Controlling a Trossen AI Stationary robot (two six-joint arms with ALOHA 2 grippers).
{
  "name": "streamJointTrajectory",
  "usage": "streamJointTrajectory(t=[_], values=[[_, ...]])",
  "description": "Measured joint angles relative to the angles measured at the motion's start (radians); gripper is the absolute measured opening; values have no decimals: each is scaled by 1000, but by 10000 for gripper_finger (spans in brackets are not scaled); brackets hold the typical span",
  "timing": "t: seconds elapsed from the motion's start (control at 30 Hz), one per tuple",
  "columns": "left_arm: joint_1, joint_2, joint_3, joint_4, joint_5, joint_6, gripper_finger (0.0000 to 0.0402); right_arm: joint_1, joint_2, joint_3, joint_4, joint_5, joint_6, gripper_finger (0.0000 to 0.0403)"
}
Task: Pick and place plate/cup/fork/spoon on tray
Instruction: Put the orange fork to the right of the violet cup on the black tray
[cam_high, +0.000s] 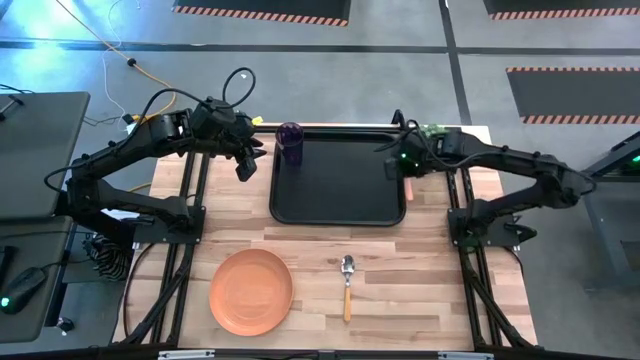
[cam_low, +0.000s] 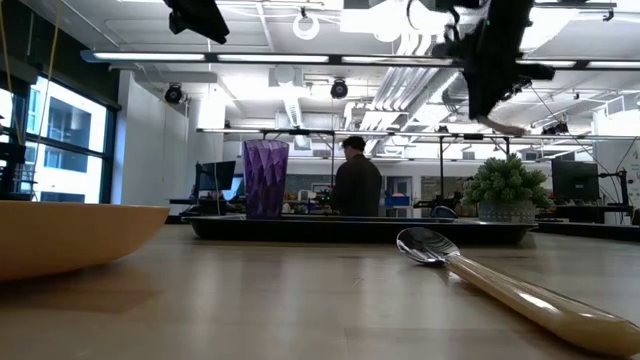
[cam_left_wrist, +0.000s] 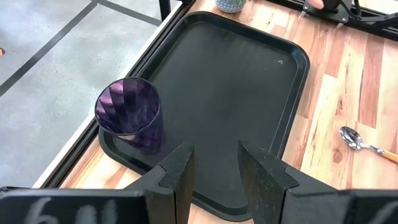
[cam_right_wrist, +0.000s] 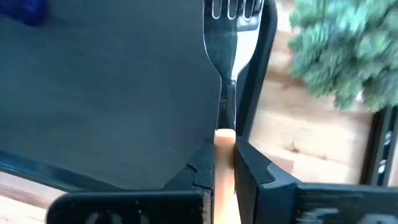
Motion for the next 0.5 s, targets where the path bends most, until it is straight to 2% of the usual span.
streamJointTrajectory(t=[0.27, 0.5], values=[[0, 0, 0, 0, 0, 0, 113, -58, -26, -204, 239, -146, 9, 10], [0, 0, 0, 0, 0, -1, 113, -61, -21, -293, 311, -177, 108, 12]])
